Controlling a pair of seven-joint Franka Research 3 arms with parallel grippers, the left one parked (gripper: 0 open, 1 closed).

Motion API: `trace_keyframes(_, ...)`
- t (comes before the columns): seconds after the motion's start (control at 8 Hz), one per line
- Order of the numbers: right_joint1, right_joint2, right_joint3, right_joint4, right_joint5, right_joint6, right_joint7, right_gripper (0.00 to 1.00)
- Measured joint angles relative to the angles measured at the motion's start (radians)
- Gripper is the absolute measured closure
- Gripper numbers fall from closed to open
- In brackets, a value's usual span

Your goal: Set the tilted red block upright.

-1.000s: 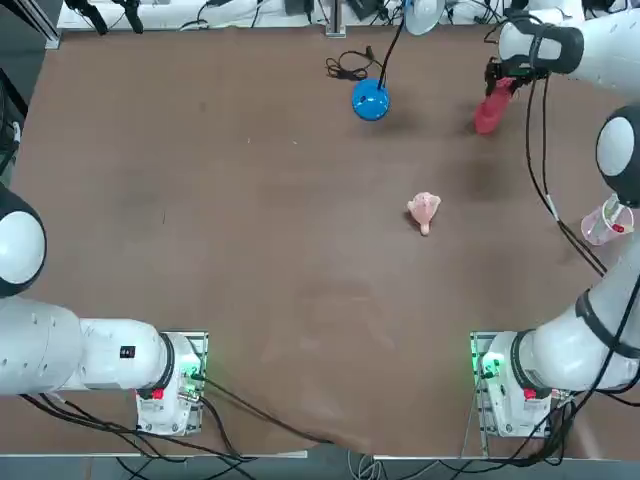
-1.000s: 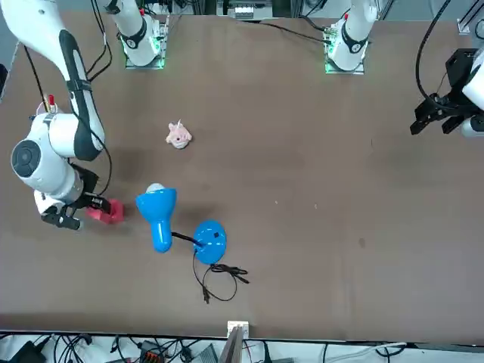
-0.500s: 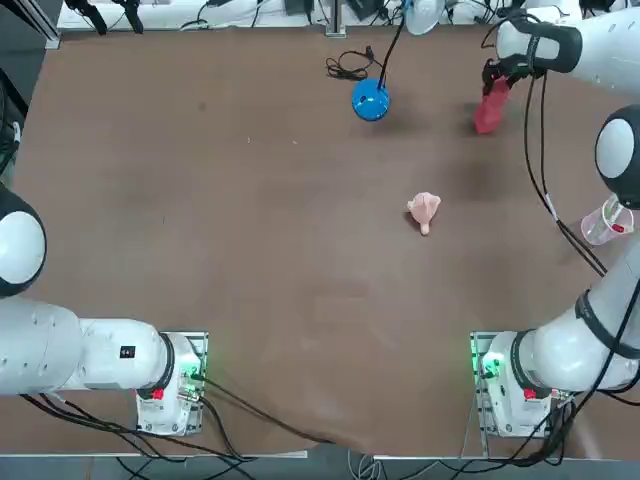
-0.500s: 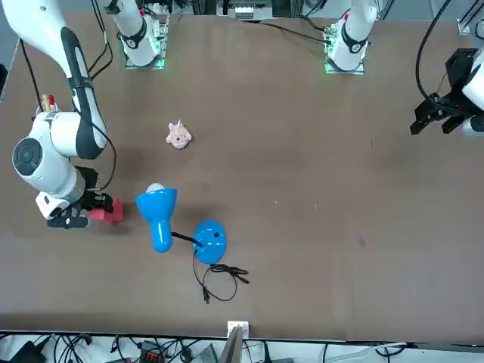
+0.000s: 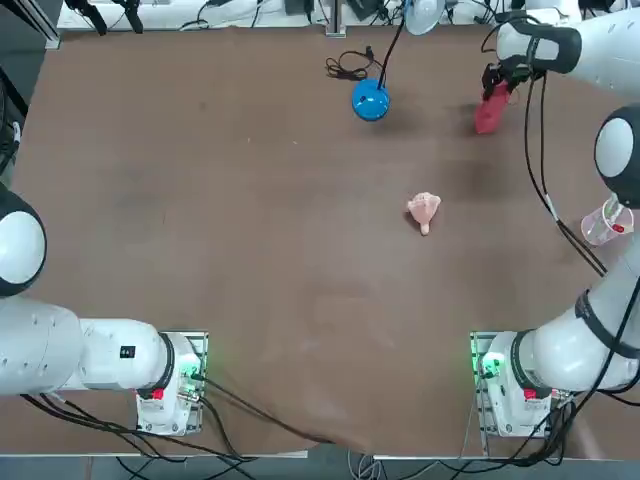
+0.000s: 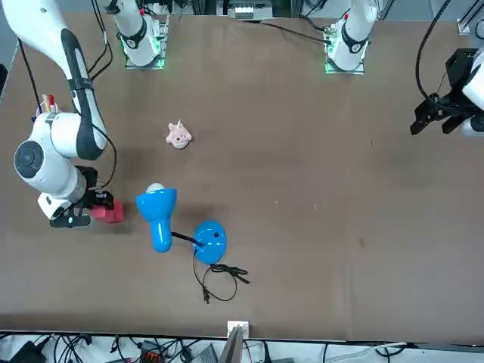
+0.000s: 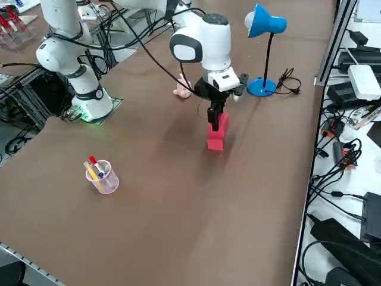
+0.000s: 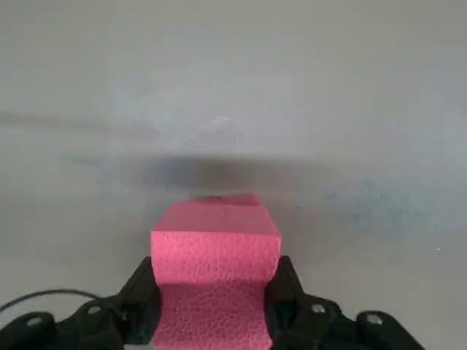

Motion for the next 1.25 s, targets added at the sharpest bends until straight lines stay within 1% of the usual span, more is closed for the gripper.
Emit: trace_keyframes(1.25, -0.004, 0.017, -0.001, -0.003, 0.0, -0.013, -0.087, 0.28)
